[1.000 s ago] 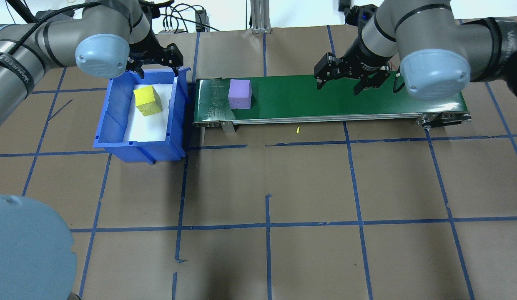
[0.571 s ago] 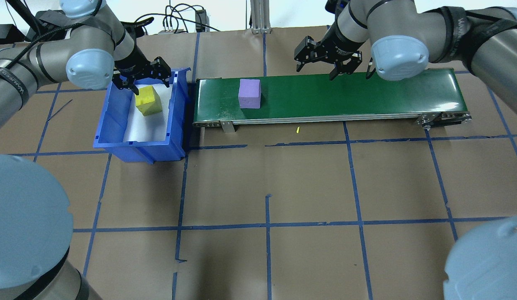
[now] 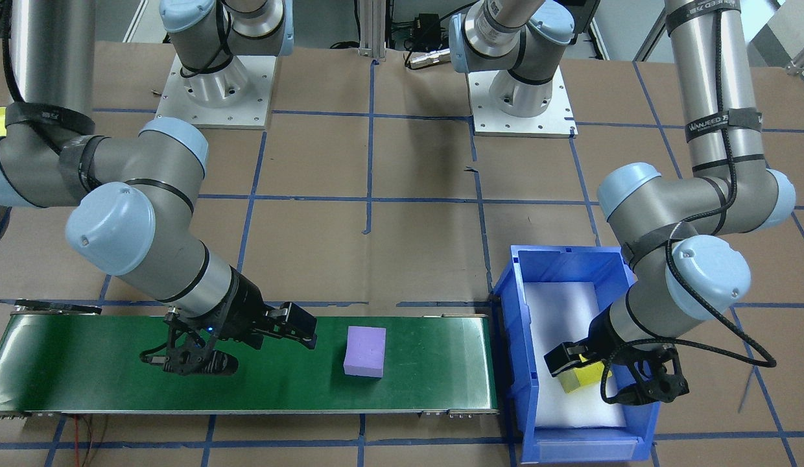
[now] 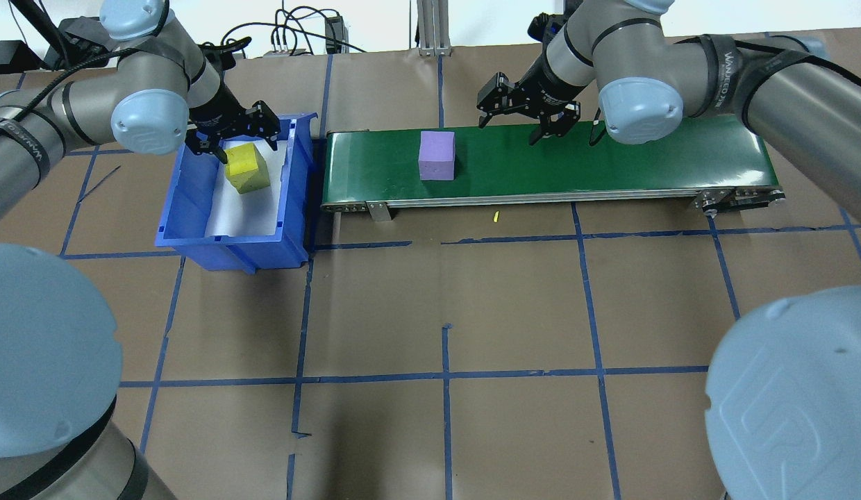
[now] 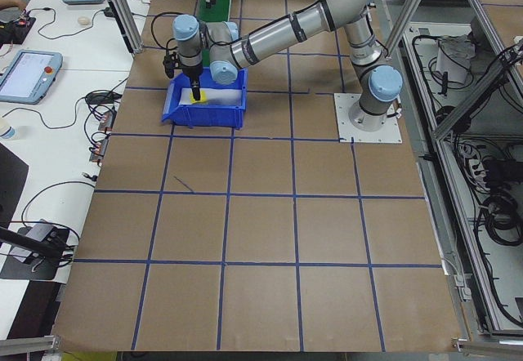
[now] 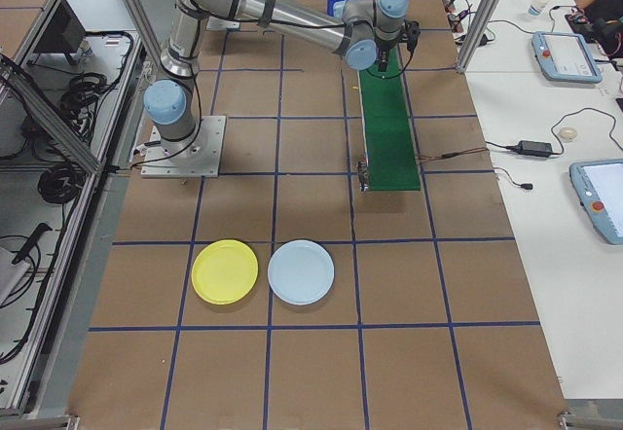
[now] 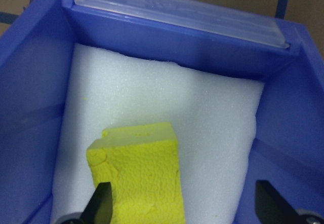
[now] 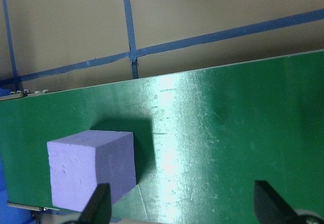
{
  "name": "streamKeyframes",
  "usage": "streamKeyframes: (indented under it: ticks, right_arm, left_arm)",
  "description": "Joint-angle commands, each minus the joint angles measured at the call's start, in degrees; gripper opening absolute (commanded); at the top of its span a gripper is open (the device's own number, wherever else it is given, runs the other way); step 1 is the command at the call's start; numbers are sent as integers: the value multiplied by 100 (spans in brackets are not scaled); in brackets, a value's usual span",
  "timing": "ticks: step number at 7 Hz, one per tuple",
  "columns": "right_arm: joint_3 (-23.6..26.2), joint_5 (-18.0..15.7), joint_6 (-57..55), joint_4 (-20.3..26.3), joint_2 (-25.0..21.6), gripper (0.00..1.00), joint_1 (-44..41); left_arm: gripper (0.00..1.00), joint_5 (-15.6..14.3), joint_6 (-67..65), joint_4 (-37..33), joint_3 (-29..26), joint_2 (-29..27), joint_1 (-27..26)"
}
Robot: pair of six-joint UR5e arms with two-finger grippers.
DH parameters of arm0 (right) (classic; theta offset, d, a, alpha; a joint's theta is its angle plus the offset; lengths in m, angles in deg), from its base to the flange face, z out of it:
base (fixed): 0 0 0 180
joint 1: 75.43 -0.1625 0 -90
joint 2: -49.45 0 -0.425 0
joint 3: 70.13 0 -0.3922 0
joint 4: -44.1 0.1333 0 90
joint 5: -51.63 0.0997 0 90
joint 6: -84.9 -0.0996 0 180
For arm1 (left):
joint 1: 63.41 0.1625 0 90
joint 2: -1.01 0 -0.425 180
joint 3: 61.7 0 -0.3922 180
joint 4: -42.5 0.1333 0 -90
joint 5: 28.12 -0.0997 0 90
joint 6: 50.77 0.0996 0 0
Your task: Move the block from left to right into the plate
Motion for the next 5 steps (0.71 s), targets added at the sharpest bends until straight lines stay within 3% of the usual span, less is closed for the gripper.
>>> streamKeyframes:
  ticks: [1,2,3,4,5]
  right_arm:
    - [8,31,197,-9,84,100,0]
    - [16,31,188,-9,101,100,0]
    - [25,31,188,-9,101,100,0]
    - [17,31,162,-9,119,100,0]
    - [16,40,170,-9,119,100,0]
  left_arm:
    - [100,-112,-7,1,11,-83,90]
    - [100,-183,-7,1,98,-101,90]
    - [93,-175,-7,166,125,-179,90]
    - [68,-131,-7,298,126,-224,90]
    - [53,-122,54,308,134,-207,90]
